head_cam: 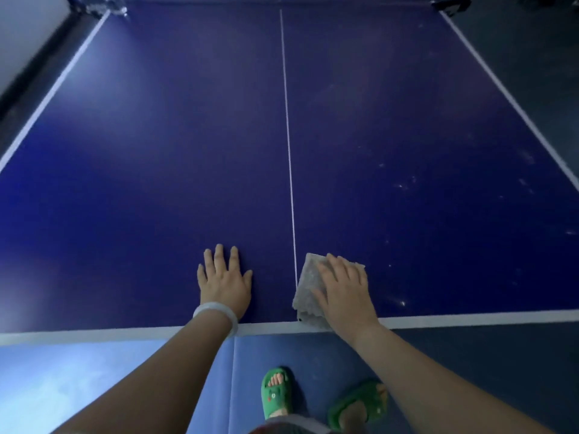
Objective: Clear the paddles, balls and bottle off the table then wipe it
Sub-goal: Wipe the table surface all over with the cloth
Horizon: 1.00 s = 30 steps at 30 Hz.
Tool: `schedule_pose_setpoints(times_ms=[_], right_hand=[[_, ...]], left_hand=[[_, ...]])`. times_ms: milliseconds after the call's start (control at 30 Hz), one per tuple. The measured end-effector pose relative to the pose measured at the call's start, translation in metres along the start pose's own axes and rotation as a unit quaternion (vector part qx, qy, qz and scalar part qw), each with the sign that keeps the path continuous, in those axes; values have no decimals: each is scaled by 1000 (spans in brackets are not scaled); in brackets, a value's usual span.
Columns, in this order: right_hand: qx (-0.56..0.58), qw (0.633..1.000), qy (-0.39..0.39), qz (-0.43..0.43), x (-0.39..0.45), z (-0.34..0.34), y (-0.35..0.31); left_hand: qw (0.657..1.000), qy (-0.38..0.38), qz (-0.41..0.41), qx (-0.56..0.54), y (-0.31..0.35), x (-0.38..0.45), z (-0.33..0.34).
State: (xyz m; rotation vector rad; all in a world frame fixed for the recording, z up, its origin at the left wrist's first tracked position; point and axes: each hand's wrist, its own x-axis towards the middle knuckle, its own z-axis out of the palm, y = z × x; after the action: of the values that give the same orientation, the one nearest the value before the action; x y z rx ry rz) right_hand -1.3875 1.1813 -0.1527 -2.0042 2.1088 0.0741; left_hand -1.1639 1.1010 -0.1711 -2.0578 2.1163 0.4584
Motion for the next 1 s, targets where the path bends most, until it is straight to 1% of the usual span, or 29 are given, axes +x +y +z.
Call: schedule_pose_setpoints(times_ms=[33,133,200,267,300,333,367,433,467,500,567,633,667,700,733,800,833,867,933,1000], right_hand=[[-5,1000,6,-1,4,4,-6],[-8,999,-14,-32,6,22,-12],[-7,997,-13,-69,4,29,1],[-32,994,-7,-105,13,28,26],[-49,994,-5,-99,22,27,42],[-54,996,-9,-68,32,26,55],[-46,999,-13,-19,41,25,64],[-28,998,3,60,51,24,54],[-29,997,14,70,50,26,38],[-28,998,22,57,46,30,19],[-12,1000,23,-15,33,35,-11],[-16,995,6,-93,30,35,-8],[-31,993,0,-113,33,32,4],[-44,993,0,-111,38,30,18],[-49,995,2,-83,48,28,29],[-31,999,-9,29,71,21,37],[-17,997,-14,74,81,20,29],[-1,995,-11,99,88,20,15],[15,994,-3,107,89,23,-19],[-2,997,6,75,72,29,-44]], left_hand=[[1000,4,-3,-7,6,2,3],[1000,7,-20,-11,27,7,17],[999,28,-38,-3,35,7,28],[997,57,-43,7,37,5,36],[997,68,-44,13,36,4,38],[996,76,-43,18,36,3,39],[995,84,-41,22,36,3,40],[995,93,-38,22,37,4,41],[995,95,-37,22,37,4,41],[994,98,-36,21,37,4,40],[994,99,-36,17,35,4,40],[995,95,-35,13,35,3,41],[995,95,-35,12,35,2,41],[995,95,-36,11,36,2,41],[995,96,-38,10,36,3,41],[995,96,-38,10,36,3,40],[995,96,-38,10,36,2,40],[995,97,-37,9,35,2,40],[994,100,-37,6,34,2,41],[995,95,-33,4,34,1,40]])
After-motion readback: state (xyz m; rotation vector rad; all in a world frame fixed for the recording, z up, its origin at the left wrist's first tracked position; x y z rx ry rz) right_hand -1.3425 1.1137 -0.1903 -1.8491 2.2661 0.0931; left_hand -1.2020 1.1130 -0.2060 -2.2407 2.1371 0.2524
